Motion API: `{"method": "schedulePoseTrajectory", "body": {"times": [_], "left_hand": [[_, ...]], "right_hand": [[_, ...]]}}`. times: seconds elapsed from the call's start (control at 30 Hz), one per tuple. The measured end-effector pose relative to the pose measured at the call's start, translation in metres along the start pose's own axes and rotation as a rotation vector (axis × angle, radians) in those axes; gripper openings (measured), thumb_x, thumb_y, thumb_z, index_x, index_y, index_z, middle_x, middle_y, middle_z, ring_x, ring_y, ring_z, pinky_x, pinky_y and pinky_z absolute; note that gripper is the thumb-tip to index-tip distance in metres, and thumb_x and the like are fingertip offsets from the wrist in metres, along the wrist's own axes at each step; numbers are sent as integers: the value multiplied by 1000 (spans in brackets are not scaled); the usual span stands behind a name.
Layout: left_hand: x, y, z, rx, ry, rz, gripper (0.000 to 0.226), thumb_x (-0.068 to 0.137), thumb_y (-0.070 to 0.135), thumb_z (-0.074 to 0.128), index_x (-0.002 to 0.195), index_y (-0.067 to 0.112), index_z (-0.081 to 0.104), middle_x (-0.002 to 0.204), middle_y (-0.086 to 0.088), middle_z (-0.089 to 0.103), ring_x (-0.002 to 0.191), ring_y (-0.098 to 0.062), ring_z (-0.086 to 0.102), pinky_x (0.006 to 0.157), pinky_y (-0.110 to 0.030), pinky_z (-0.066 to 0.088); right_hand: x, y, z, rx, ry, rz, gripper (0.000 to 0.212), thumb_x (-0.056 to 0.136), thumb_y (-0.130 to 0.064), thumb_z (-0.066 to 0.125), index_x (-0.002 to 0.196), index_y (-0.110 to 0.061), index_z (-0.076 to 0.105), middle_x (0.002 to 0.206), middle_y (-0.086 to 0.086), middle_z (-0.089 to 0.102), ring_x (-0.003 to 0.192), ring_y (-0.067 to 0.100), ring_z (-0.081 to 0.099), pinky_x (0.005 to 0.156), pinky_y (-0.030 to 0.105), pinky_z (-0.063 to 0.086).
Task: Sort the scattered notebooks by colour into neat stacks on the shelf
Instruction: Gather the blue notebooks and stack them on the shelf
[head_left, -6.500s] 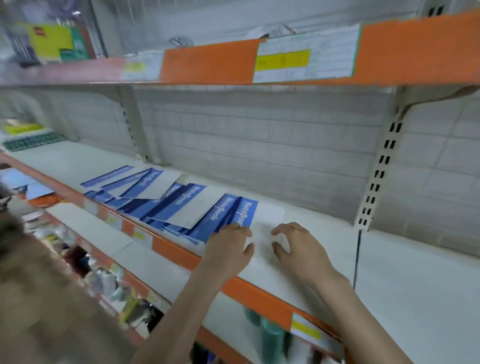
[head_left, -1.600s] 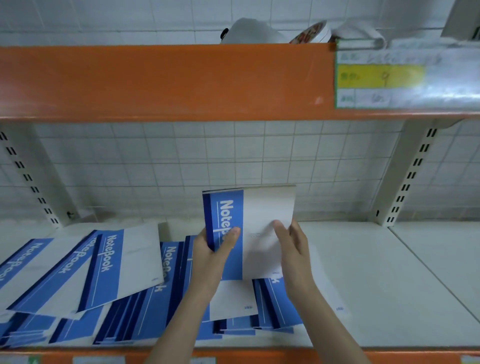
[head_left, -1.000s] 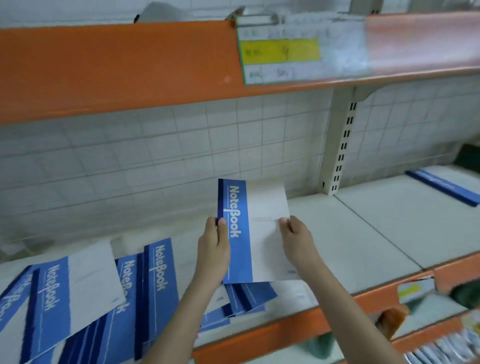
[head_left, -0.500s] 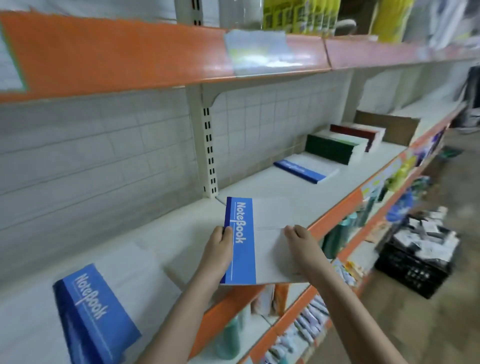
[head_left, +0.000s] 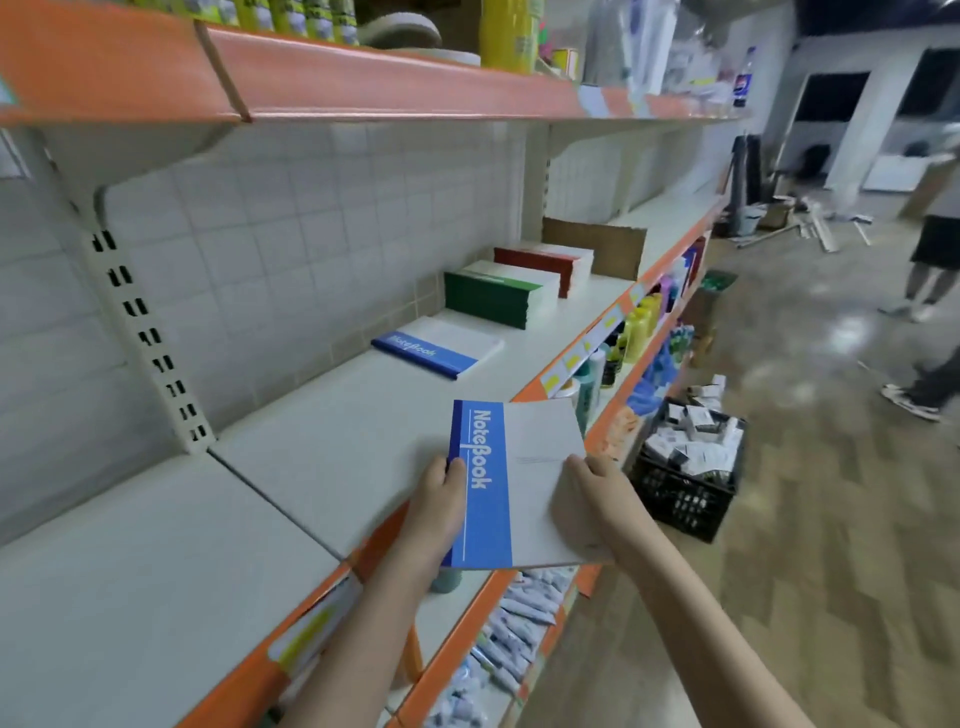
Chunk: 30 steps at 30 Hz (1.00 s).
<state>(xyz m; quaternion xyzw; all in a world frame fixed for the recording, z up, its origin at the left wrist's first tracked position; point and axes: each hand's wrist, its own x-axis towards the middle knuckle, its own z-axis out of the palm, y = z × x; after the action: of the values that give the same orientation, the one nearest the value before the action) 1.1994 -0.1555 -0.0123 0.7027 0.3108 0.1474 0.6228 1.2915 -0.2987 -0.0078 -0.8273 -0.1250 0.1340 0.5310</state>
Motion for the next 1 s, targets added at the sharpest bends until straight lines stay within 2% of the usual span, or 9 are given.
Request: {"method": "schedulePoseTrajectory", "body": {"times": [0.13,0.23,0.37,0.43,0.53,0.67,0.77,0.9,1.0], "left_hand": [[16,9,30,16,-55,2,26,102,32,34,103,15,54,102,-6,67,92,-23,65,87,-41,53],[32,18,48,11,-75,-2,25,101,34,34,102,20,54,103,-4,67,90,-20,66,83,-38,54],[56,27,67,17,-82,-3,28,102,32,33,106,13,54,102,-6,67,90,-22,66,87,-42,54],[72,34,74,1,-72,-15,29,102,31,33,106,10,53,101,-7,67,87,-22,66,80,-38,55],[98,47,83,-53,-69,-27,29,103,27,32,105,7,52,95,-8,66,77,-18,64,61,-26,50],[134,63,83,-88,-1,-22,26,103,26,32,94,12,52,89,-5,65,73,-16,63,58,-25,47],[161,70,76,-104,82,-34,24,102,23,33,86,13,48,89,-8,63,73,-18,61,59,-26,45],[193,75,63,-90,175,-69,23,102,25,32,92,9,45,100,-19,61,87,-30,62,69,-32,44],[207,77,53,-113,215,-102,19,103,28,31,102,16,45,107,-16,62,96,-31,64,75,-35,50]], "right_hand": [[20,9,-23,31,26,18,24,99,-24,37,79,-11,39,75,7,39,73,19,38,65,31,29],[39,13,-37,12,40,32,25,100,-26,36,82,-9,43,78,8,45,76,21,42,68,31,30],[68,15,-47,2,55,33,30,100,-26,36,73,-13,39,70,3,40,67,18,39,62,31,29],[86,13,-49,10,62,19,30,99,-24,37,72,-14,34,69,2,34,64,16,34,58,31,25],[120,8,-51,26,62,-10,26,98,-22,38,74,-13,31,69,3,27,64,16,29,57,32,22],[170,-10,-46,-41,5,-40,29,98,-23,38,71,-14,30,66,2,28,63,17,30,57,31,22],[203,-27,-34,-105,-44,-94,33,98,-23,37,68,-16,25,64,0,25,59,13,25,51,25,21],[239,-44,-13,-144,-132,-131,33,99,-21,35,68,-16,25,66,-1,25,59,12,25,51,26,21],[260,-53,3,-138,-189,-160,35,99,-22,36,66,-18,24,66,-1,26,60,12,27,52,26,26]]}}
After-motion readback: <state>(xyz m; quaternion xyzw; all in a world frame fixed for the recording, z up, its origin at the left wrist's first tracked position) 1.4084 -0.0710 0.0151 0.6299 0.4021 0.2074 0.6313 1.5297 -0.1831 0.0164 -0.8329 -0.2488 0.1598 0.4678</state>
